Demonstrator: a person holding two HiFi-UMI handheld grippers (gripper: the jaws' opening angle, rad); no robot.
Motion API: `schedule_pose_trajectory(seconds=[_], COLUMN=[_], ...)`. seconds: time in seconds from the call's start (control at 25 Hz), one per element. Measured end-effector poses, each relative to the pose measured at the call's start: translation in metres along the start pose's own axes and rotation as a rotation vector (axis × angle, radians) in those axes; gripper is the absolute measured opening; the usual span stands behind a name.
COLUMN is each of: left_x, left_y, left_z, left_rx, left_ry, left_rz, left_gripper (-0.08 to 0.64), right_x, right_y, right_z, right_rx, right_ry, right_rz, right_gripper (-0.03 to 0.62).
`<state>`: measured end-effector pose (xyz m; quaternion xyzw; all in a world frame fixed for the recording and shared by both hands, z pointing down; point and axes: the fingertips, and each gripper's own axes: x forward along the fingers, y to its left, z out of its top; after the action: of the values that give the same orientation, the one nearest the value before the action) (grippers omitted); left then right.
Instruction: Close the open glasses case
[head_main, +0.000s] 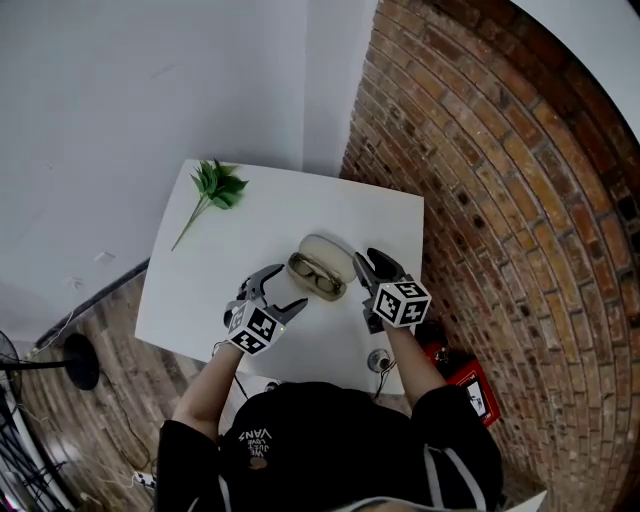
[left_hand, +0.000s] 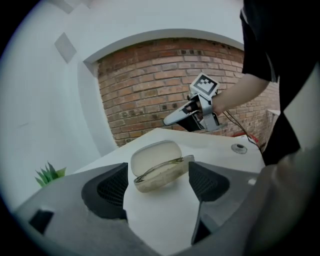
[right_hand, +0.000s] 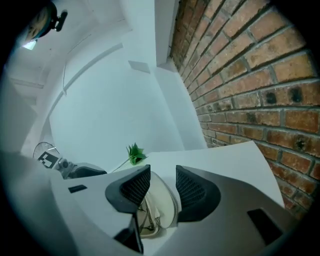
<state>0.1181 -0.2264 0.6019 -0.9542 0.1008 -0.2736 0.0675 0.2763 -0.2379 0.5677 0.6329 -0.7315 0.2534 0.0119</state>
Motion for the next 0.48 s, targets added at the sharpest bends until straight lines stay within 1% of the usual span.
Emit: schedule_pose_trajectory(seconds=[0.12,0.2,0.36,0.48], left_x=[0.016,0.023,0.031,0.036], left_y=[-0.002,-0.004,-0.008,-0.011], left_z=[-0.010,-0.017,-0.024,-0.029], left_rx=[0.071,0.104,0.126,0.125], left_ry=[0.071,0.110,0.139,0.154], left_rz=[-0.045,-0.069,-0.103,-0.121], left_gripper=[0.380,0.385,0.391,0.393], right_x=[0.015,0.022,0.034,0.041], right_y=[-0.009,-0.015,-0.027,-0.039], right_z=[-0.008,-0.011,-0.011,-0.013], right_rx=[0.028,0.046,0.076,0.077], right_ry=[0.042,0.057,0.069,0.091], right_rz=[0.023,0.025,0.015,-0.020], right_gripper=[0.143,0.143,0.140,0.137])
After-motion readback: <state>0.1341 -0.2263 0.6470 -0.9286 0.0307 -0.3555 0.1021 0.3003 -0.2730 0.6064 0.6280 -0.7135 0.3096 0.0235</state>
